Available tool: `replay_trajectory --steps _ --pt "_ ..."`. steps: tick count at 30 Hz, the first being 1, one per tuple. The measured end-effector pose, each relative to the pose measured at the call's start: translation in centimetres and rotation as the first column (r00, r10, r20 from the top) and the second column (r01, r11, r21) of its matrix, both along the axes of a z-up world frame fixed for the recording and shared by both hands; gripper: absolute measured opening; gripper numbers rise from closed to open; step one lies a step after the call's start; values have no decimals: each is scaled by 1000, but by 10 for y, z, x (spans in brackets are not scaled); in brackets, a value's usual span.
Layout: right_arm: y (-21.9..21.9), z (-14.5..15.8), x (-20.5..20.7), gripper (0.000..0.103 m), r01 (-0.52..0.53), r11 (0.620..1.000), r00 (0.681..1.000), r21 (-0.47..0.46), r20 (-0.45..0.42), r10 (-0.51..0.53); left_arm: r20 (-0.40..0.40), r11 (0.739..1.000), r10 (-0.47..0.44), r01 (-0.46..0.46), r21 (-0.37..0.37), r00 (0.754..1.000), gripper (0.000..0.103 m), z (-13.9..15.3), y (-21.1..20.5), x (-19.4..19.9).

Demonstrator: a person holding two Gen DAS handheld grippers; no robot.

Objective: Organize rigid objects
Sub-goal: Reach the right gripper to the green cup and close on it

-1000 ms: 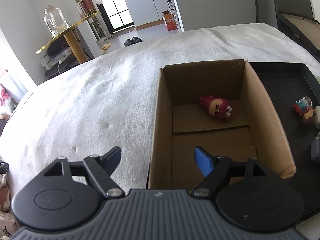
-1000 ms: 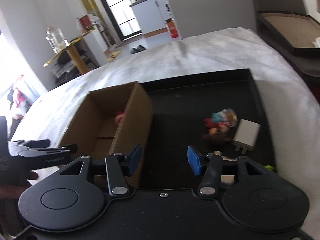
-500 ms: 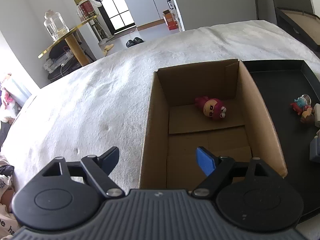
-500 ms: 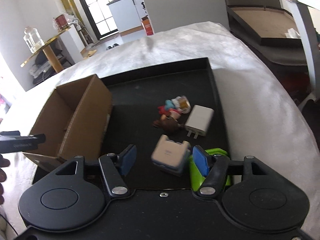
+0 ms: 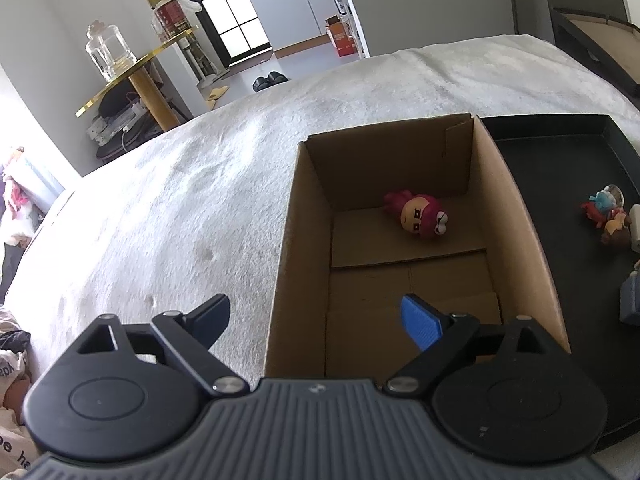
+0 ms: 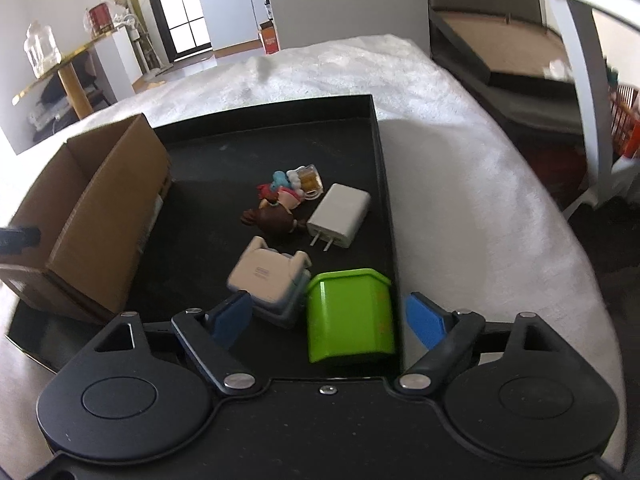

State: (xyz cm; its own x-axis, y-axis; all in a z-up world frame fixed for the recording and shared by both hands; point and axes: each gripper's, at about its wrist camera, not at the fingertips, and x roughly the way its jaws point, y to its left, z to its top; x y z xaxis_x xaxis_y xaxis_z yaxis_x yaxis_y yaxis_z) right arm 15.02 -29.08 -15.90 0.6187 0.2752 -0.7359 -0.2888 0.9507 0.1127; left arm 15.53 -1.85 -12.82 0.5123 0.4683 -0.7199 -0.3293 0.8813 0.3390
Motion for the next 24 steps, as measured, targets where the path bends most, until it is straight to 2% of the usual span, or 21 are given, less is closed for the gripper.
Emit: replay_trajectory --steps 3,5,6,13,16,19,21,22,24 --pt "3 -4 -4 80 -16 998 999 -59 35 18 -5 1000 -1 1 4 1000 92 -1 -2 0" --pt "4 -6 -6 66 -34 997 998 -65 45 37 -11 1000 -5 5 8 1000 92 -1 -4 1" --pt "5 -8 -6 64 -44 996 998 -72 46 47 -13 1000 -6 6 10 1000 92 -2 -4 1" --pt "15 -17 -7 62 -68 990 996 -128 45 74 -23 1000 -2 2 20 1000 92 -2 -5 3" --pt "23 -21 -7 59 -80 978 995 -191 51 91 -22 1000 -4 5 15 1000 92 -3 -5 3" --pt "30 -28 -3 58 -99 967 994 -236 17 105 -20 1000 -5 5 11 1000 92 -2 -5 3" --pt "33 -29 -4 55 -96 962 994 -256 25 106 -17 1000 -3 3 8 1000 92 -2 -4 2" --pt "34 -28 -4 48 -93 960 994 -265 31 104 -16 1000 -2 2 6 1000 92 -2 -3 2" --pt "34 -26 -4 48 -94 960 994 -263 31 106 -15 1000 1 -1 4 1000 92 -2 -3 2"
